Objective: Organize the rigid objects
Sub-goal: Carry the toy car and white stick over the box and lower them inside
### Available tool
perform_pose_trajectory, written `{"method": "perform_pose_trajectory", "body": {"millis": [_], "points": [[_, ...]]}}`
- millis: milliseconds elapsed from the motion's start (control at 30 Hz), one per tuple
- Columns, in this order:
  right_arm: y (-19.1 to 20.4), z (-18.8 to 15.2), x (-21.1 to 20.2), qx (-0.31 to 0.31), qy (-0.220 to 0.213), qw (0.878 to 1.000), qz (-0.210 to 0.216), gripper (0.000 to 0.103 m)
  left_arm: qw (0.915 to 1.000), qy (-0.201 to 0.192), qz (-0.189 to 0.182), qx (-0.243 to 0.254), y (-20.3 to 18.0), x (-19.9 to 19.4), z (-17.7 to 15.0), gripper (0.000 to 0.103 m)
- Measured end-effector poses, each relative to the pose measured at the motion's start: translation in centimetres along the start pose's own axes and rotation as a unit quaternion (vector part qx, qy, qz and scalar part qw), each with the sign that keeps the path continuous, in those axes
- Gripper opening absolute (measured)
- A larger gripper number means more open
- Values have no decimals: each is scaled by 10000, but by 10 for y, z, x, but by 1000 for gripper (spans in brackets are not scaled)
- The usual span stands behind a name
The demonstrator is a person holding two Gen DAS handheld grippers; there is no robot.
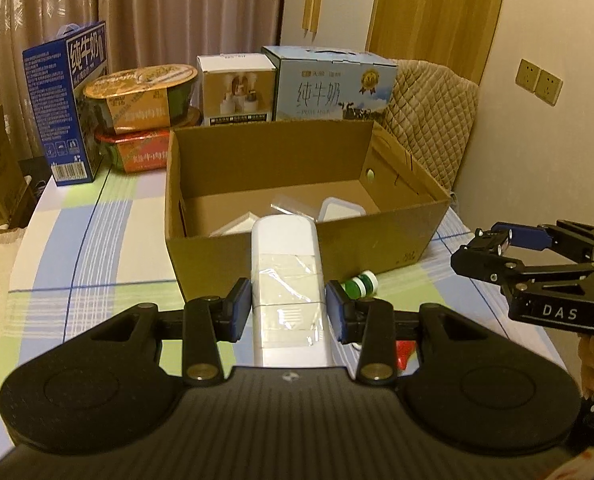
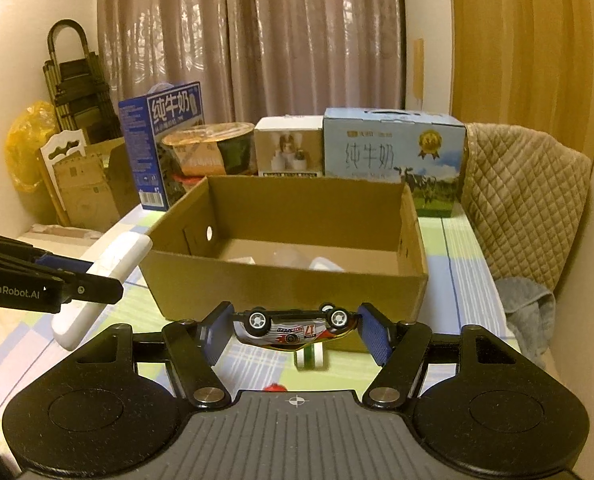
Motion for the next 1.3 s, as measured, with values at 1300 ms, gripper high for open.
{"method": "perform_pose_trajectory", "body": {"millis": [1300], "points": [[-66,81,133,486,611,9968,-188,64,9985,544,44,7,38,139,101,35]]}}
Point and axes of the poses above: each gripper's, at about its wrist camera, not at the fingertips, and x roughly the way its jaws point, y to its left, z to its top, the point moved 2 cm from there along x, roughly the way its jaws point, and after that the axes turned 2 degrees about y, right-handed, at the moved point
